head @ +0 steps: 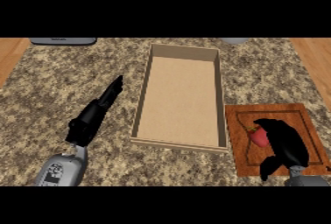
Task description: Pick the bell pepper from the cutting board and place it in the cardboard box
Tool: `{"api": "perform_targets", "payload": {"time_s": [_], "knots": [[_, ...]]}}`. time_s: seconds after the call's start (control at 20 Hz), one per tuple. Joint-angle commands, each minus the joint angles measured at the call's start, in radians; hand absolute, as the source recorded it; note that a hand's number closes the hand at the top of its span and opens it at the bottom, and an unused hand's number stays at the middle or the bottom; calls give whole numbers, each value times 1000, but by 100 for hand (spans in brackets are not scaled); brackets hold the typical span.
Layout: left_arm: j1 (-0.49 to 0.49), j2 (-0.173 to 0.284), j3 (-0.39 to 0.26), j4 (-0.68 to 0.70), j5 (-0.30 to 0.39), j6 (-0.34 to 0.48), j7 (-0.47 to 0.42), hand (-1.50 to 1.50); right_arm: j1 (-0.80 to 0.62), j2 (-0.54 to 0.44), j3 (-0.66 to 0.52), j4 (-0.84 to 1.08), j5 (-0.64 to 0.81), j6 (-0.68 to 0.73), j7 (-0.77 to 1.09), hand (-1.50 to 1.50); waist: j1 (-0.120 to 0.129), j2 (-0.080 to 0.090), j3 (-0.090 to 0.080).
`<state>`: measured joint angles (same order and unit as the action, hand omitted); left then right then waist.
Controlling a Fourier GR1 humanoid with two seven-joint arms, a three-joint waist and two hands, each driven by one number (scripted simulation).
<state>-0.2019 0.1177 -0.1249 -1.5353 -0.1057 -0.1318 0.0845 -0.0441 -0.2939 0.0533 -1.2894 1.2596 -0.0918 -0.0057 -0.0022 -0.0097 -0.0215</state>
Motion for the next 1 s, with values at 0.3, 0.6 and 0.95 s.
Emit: {"api": "perform_targets", "payload": {"time_s": [0.3, 0.6, 0.95], "knots": [[-12, 11, 28, -6, 10, -31, 16, 0, -53, 4, -19, 111, 68, -155, -39, 150, 4, 11, 22], [-10, -12, -11, -29, 7, -38, 23, 0, -94, -83, 197, 6, 35, -73, -450, 150, 60, 17, 24], [-25, -18, -33, -18, -8, -45, 13, 0, -198, -175, 368, -101, -143, -36, -1029, 150, 92, 24, 26]]}}
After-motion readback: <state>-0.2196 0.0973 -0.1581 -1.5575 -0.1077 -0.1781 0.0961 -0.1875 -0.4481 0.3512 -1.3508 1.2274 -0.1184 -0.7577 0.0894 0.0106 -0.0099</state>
